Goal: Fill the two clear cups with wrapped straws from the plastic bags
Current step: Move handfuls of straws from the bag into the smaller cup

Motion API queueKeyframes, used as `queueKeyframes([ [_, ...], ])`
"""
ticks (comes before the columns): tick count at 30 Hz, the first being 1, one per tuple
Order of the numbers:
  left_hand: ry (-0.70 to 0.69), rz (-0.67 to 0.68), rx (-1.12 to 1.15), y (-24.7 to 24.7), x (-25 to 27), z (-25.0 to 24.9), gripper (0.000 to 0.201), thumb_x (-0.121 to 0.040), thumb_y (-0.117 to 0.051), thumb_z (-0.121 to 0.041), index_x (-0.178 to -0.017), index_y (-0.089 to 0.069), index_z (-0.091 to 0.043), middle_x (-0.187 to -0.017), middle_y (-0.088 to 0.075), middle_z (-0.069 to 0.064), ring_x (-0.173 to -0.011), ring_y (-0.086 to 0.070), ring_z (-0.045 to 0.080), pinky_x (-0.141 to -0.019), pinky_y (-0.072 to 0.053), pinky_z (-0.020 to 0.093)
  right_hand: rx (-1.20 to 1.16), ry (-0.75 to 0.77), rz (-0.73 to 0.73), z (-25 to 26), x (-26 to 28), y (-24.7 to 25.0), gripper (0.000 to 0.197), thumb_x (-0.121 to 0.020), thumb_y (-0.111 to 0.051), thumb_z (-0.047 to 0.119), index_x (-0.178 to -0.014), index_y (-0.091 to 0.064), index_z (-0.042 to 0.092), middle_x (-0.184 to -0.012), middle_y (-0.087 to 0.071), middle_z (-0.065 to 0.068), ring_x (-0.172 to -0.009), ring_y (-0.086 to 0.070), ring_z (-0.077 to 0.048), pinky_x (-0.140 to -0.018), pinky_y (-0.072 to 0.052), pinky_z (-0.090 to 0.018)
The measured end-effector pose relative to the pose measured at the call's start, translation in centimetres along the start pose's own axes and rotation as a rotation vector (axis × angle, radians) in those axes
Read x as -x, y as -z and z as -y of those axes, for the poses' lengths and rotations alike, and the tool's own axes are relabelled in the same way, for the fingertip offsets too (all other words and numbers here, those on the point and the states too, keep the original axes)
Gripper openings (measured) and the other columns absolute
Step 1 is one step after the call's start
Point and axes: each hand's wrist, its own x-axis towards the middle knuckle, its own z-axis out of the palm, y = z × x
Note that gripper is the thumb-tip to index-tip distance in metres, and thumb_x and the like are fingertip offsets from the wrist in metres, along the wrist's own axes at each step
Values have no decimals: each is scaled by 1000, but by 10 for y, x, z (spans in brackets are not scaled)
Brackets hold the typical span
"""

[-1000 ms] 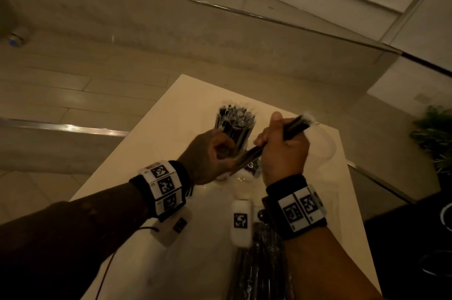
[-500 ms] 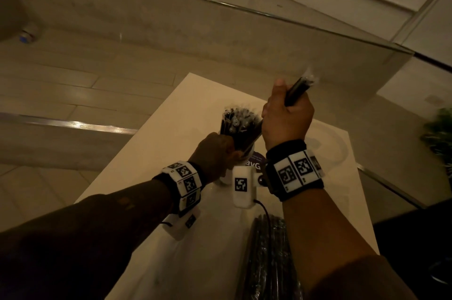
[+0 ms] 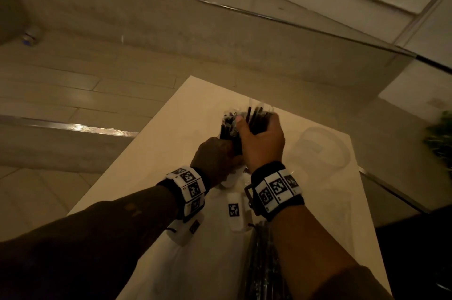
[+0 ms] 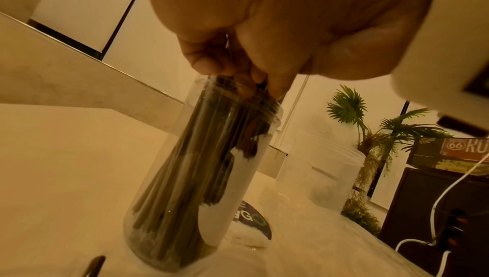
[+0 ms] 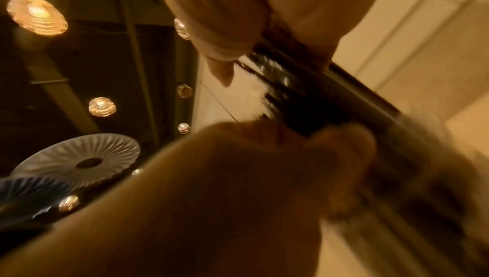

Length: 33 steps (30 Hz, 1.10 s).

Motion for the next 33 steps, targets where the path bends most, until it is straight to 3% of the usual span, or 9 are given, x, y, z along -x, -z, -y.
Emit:
queueKeyframes([
  [8,-24,-56,52,2,2,-1,27,-88,-62,-37,-77,-69,-13,-69,-67,2,-57,-49,12,-57,-37,22,502,551,159,18,-21,7,58,-95,-48,34,-146,-33,11,-153,-32,-13,-141,-32,-27,-114,-29,-39],
  [12,-52,-58,125,9,5,0,20,-86,-64,-27,-74,-69,-12,-67,-63,-3,-53,-47,10,-51,-27,6,824,466,393,-8,-14,2,49,-104,-26,31,-149,-31,14,-159,-24,-5,-147,-17,-20,-119,-14,-49],
  [17,-126,-280,126,3,21,16,19,-81,-57,-27,-69,-58,-12,-68,-57,3,-57,-50,19,-53,-43,28,983,396,427,-28,-2,-1,69,-95,-11,53,-155,0,19,-164,7,-2,-150,10,-20,-116,5,-56],
  [20,93,-274,87,5,30,36,18,-80,-63,-30,-73,-53,-16,-75,-55,0,-63,-49,17,-59,-46,31,703,554,115,-13,13,5,63,-93,-34,46,-146,-32,11,-153,-30,-15,-141,-25,-30,-112,-21,-47],
  [22,394,-93,24,9,36,57,25,-79,-66,-38,-86,-54,-17,-88,-58,1,-77,-54,19,-71,-51,33,436,704,24,-9,32,5,27,-93,-47,28,-109,-55,7,-104,-56,-11,-94,-51,-20,-87,-40,-21],
  [24,635,224,-41,14,44,73,45,-78,-67,-48,-104,-54,-15,-104,-57,4,-94,-56,23,-82,-51,34,408,540,314,-21,50,-1,13,-96,-49,17,-85,-52,11,-72,-44,3,-61,-39,-4,-62,-33,-9],
  [27,783,557,38,11,57,83,53,-78,-67,-52,-105,-60,-7,-96,-60,8,-91,-59,24,-76,-51,31,703,-18,791,-71,62,-21,16,-97,-51,21,-83,-54,12,-77,-53,-3,-69,-52,-14,-66,-41,-25],
  [30,821,683,131,1,74,82,33,-87,-63,-36,-87,-65,-3,-71,-53,6,-63,-53,18,-67,-45,29,827,-277,898,-115,72,-38,26,-92,-57,32,-94,-62,7,-98,-64,-12,-87,-62,-25,-73,-49,-30],
  [33,707,599,121,-7,86,84,34,-97,-43,-18,-70,-54,-1,-77,-48,14,-74,-49,27,-74,-34,31,768,-435,898,-127,85,-47,47,-86,-60,49,-106,-64,7,-104,-66,-12,-90,-64,-27,-69,-47,-28],
])
